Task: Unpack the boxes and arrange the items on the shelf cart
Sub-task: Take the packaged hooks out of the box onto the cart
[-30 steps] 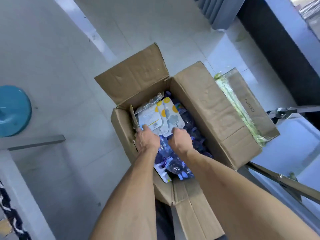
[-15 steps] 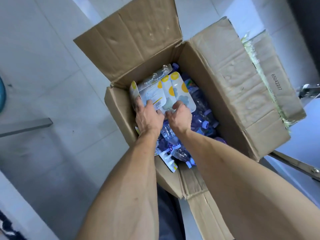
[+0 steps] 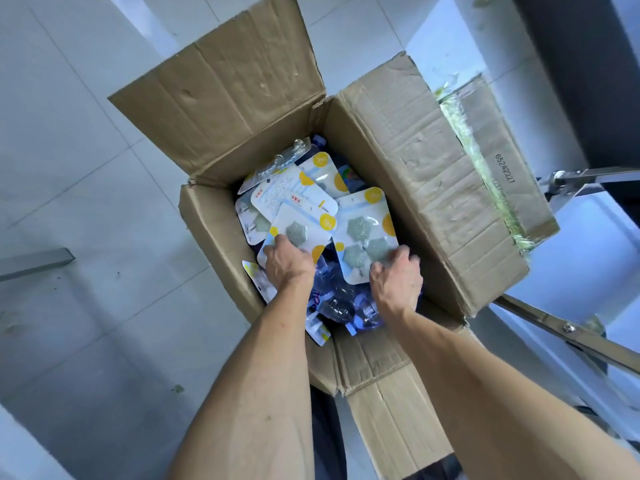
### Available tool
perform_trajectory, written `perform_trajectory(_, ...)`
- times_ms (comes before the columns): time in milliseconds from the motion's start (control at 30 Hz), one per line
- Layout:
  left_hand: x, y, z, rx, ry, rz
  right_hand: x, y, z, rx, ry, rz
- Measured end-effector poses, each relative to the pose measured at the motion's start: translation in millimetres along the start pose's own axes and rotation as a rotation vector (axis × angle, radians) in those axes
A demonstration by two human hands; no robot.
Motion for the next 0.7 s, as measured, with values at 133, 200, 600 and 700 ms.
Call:
perform_trajectory(133,7,5,0,0.017,-0.050,-0.056,21,4,-11,-0.197,0.252,0.150)
perform_trajectory(200,8,9,4,-0.005,-0.047,-0.060,26,7,-1,-0.294,0.458,0.133)
perform_trajectory(600,-11,-3,8,0.095,-0.114,-0.250,37,-2,58,-0.607,0.534,0.105)
perform_trajectory(700,-10,-7,9,0.116,-0.134,-0.242,39,-3,59,-0.682,0.613,0.162)
Point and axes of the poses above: each hand's wrist, its own y-axis away from the middle knuckle, its own x-axis out of the palm, z = x × y, the point moved 5 cm from there along -y, towards the middle knuckle, and after that the axes turned 2 degrees about y, right-handed, at the moved point
